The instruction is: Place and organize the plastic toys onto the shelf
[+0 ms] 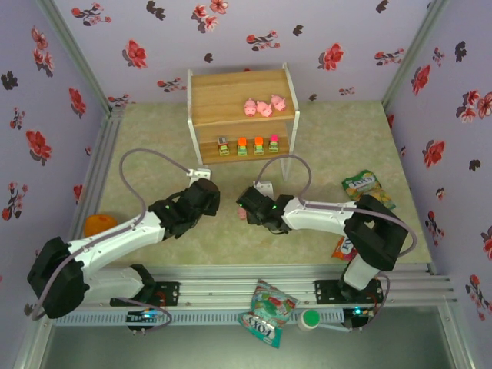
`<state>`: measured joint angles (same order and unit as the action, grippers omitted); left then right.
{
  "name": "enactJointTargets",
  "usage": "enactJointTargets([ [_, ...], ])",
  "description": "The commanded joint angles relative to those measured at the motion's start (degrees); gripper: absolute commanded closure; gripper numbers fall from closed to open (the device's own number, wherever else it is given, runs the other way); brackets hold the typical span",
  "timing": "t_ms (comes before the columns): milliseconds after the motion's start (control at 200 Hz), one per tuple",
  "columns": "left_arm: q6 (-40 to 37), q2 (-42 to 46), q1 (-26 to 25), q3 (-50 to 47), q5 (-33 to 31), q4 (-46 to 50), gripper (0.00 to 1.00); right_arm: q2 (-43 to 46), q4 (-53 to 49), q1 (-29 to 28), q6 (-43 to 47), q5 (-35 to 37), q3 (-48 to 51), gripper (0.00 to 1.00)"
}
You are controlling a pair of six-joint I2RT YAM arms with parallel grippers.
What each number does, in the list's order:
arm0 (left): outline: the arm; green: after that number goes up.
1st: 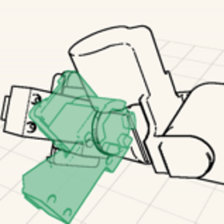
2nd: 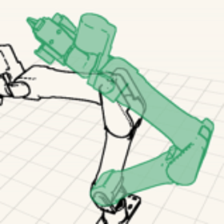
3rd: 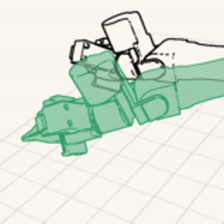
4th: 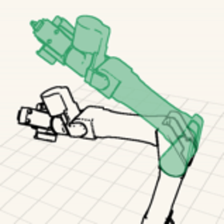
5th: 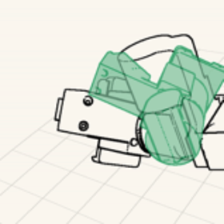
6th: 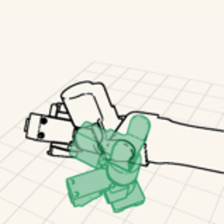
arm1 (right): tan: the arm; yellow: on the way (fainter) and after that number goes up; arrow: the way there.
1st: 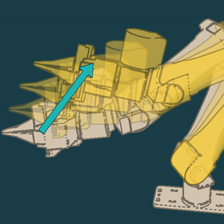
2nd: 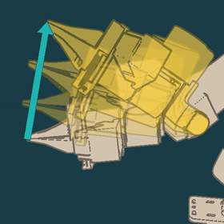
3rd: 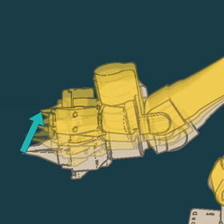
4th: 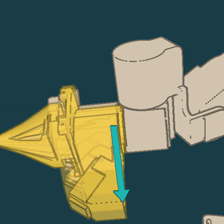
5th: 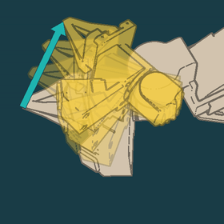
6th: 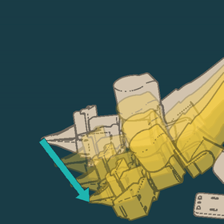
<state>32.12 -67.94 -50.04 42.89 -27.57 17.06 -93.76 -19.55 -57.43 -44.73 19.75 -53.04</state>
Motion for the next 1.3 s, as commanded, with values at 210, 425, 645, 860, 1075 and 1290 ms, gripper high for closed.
enactJointTargets([
  [210,-2.4,-1.7,0.9,-2.9,2.5,-6.7,0.49,-2.7,-1.9,-0.6,-2.3,1.0,-1.6,0.46],
  [425,-2.4,-2.2,1.1,-4.1,2.8,-8.0,0.49,-3.7,-2.8,-0.6,-2.8,2.3,-2.2,0.5],
  [645,-1.5,-3.1,1.7,-5.6,3.7,-9.5,0.48,-4.8,-3.8,-0.6,-2.1,2.5,-3.6,0.51],
  [860,-1.4,-3.4,1.9,-5.8,4.3,-10.0,0.48,-6.4,-6.3,-0.6,-1.8,4.0,-5.9,0.52],
  [1075,-1.4,-3.3,2.0,-6.0,4.4,-9.9,0.48,-7.3,-5.9,-0.6,-1.9,3.8,-6.1,0.55],
  [1290,-1.4,-3.3,2.3,-5.9,4.3,-9.7,0.48,-7.6,-5.9,-0.6,-2.0,3.6,-5.7,0.57],
])
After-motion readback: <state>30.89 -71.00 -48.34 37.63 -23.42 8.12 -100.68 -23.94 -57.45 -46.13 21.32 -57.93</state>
